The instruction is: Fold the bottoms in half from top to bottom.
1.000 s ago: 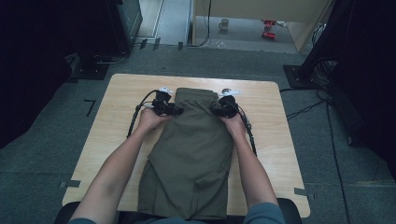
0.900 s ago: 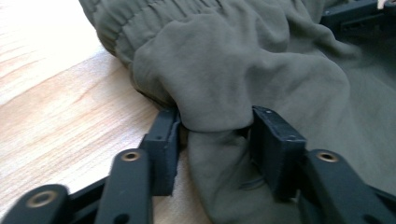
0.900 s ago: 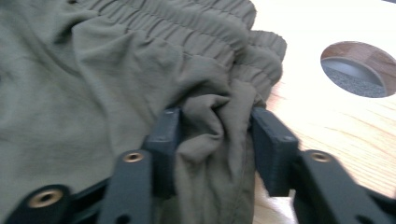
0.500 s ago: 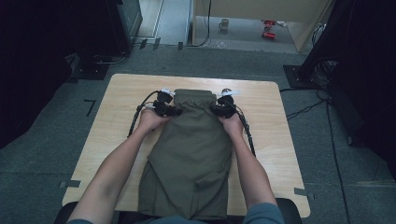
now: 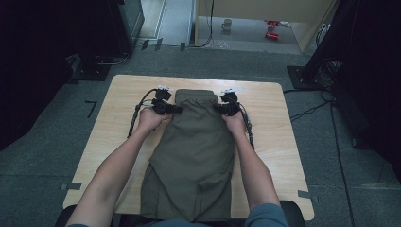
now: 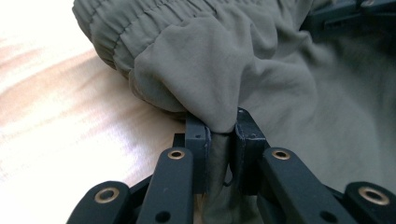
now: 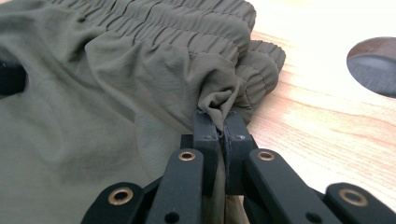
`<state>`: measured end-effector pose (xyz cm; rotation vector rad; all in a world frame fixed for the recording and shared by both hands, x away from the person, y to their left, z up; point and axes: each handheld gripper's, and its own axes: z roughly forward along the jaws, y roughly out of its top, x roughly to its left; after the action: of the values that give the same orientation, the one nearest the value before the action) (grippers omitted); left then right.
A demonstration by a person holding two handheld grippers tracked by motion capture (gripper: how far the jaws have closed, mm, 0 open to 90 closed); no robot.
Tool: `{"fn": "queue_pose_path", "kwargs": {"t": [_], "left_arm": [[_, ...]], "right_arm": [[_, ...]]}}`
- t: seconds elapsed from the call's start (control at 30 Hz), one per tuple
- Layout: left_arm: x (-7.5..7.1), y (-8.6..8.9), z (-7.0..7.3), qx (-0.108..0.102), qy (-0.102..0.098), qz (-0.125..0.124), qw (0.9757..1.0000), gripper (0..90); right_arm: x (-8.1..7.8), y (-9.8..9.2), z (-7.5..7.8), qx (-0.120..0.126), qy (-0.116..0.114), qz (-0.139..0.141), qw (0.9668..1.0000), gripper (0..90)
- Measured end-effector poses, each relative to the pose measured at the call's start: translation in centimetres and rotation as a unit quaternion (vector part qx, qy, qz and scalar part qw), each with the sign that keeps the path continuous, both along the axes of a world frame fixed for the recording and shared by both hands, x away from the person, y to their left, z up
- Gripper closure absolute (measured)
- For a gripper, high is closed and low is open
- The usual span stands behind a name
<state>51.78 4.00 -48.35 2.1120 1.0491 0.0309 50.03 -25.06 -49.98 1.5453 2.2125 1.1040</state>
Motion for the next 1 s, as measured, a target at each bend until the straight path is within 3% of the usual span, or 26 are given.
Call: {"fn": "queue_pose_path", "kwargs": {"t": [0.07,0.13,0.17,0.27,0.33,0.37,0.4,0.43,0.47,0.5,0.57,0.6,0.67,0.7,1.0], "left_arm": [[0.2,-0.1,0.3,0.002,-0.003,0.0,1.0,80.1],[0.5,0.1,1.6,-0.021,-0.024,0.015,0.9994,80.4],[0.5,0.1,1.6,-0.021,-0.024,0.015,0.9994,81.7],[1.4,0.1,4.0,-0.019,-0.047,0.013,0.9986,82.0],[1.5,0.1,4.8,-0.018,-0.057,0.014,0.9981,81.9],[1.7,0.0,5.7,-0.016,-0.065,0.016,0.9976,82.0],[1.9,0.0,6.7,-0.018,-0.077,0.018,0.9967,82.0],[2.0,0.2,8.7,-0.032,-0.102,0.023,0.994,82.2],[2.0,0.2,8.7,-0.032,-0.102,0.023,0.994,82.4],[1.9,0.6,10.3,-0.05,-0.126,0.026,0.9904,82.6],[1.5,0.8,11.3,-0.066,-0.151,0.031,0.9858,82.7],[1.3,0.8,11.6,-0.065,-0.158,0.03,0.9849,82.7],[1.0,0.7,11.6,-0.056,-0.162,0.028,0.9848,82.8],[0.6,0.7,11.4,-0.043,-0.16,0.021,0.986,82.8],[-1.6,0.7,10.3,-0.031,-0.145,-0.001,0.9889,82.8]], "right_arm": [[0.2,0.0,0.5,0.001,-0.002,0.002,1.0,87.2],[0.8,-0.1,2.3,-0.004,-0.023,0.003,0.9997,87.2],[1.0,-0.1,2.9,-0.007,-0.029,0.004,0.9995,87.2],[1.5,-0.3,5.0,-0.005,-0.051,0.004,0.9987,87.2],[1.7,-0.3,5.8,-0.006,-0.058,0.002,0.9983,87.2],[2.0,-0.2,7.5,-0.011,-0.071,-0.001,0.9974,87.2],[2.0,-0.2,7.5,-0.011,-0.071,-0.001,0.9974,87.2],[2.1,-0.2,9.5,-0.009,-0.1,-0.003,0.995,87.2],[2.1,-0.2,9.5,-0.009,-0.1,-0.003,0.995,87.2],[1.8,-0.3,11.9,0.0,-0.139,-0.006,0.9902,87.1],[1.4,-0.4,13.1,-0.003,-0.172,-0.006,0.9851,87.0],[1.1,-0.3,13.5,-0.008,-0.186,-0.005,0.9825,87.0],[0.9,-0.2,13.6,-0.01,-0.187,-0.003,0.9822,87.0],[0.6,-0.2,13.5,-0.015,-0.17,0.004,0.9853,87.0],[-1.5,-0.4,11.9,-0.031,-0.14,0.025,0.9894,86.8]]}}
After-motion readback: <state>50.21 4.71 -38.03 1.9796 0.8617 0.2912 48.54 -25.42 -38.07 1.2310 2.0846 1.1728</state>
